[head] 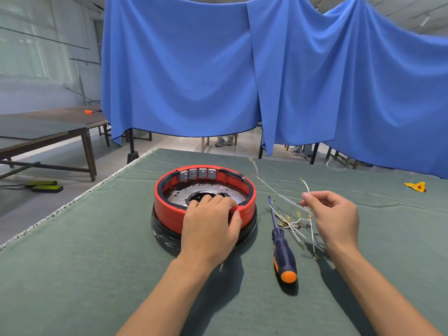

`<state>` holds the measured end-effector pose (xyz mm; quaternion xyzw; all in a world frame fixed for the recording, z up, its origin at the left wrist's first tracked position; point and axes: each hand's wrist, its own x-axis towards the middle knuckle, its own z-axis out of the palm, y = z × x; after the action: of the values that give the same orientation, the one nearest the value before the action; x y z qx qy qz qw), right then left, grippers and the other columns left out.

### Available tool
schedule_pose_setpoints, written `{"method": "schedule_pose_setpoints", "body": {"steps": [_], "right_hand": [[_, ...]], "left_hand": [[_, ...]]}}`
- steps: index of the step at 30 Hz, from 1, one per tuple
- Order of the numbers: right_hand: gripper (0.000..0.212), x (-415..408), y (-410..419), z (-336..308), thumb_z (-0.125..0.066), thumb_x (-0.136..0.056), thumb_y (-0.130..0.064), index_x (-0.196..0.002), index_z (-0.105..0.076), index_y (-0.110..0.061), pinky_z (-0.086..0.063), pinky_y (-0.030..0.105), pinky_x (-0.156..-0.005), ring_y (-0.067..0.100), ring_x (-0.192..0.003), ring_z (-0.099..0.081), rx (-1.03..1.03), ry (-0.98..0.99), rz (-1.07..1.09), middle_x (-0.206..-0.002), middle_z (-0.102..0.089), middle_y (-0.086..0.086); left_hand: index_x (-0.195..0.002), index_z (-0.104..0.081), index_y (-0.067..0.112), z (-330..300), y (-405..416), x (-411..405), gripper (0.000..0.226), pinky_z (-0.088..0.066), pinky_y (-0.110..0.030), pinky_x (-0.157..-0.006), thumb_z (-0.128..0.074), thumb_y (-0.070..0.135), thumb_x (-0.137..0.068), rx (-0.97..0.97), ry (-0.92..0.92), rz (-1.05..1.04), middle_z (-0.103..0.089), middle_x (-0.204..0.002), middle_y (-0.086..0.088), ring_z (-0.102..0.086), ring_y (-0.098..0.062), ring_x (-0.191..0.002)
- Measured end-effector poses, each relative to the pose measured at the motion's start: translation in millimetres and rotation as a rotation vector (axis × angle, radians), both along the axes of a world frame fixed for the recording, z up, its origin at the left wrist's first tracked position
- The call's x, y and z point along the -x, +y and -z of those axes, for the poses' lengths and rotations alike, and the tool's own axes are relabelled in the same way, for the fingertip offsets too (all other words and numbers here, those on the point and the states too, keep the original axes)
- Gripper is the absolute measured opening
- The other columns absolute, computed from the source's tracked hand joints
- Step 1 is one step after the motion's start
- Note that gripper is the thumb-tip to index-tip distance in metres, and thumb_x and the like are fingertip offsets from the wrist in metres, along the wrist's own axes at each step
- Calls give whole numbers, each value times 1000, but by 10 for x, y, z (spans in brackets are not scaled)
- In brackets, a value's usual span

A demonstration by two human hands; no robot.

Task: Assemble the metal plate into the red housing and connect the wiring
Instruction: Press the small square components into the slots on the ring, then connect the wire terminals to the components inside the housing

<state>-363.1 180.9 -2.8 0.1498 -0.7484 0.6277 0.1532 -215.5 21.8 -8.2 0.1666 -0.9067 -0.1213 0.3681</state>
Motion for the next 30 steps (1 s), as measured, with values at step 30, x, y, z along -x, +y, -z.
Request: {"method": "schedule_pose_setpoints", "body": {"steps": [30], "right_hand": [[17,-296,-226,-184,-62,-88,-5,-72,-59,-2,-36,14,-32,8,-31,-49,290,-388,-387,-43,-60,2]], "left_hand": [[-50,-44,20,-134,23,-149,41,-24,-29,-54,-56,34,-86,-77,40,-44,-45,-50,6,-44,-17,-58]]}}
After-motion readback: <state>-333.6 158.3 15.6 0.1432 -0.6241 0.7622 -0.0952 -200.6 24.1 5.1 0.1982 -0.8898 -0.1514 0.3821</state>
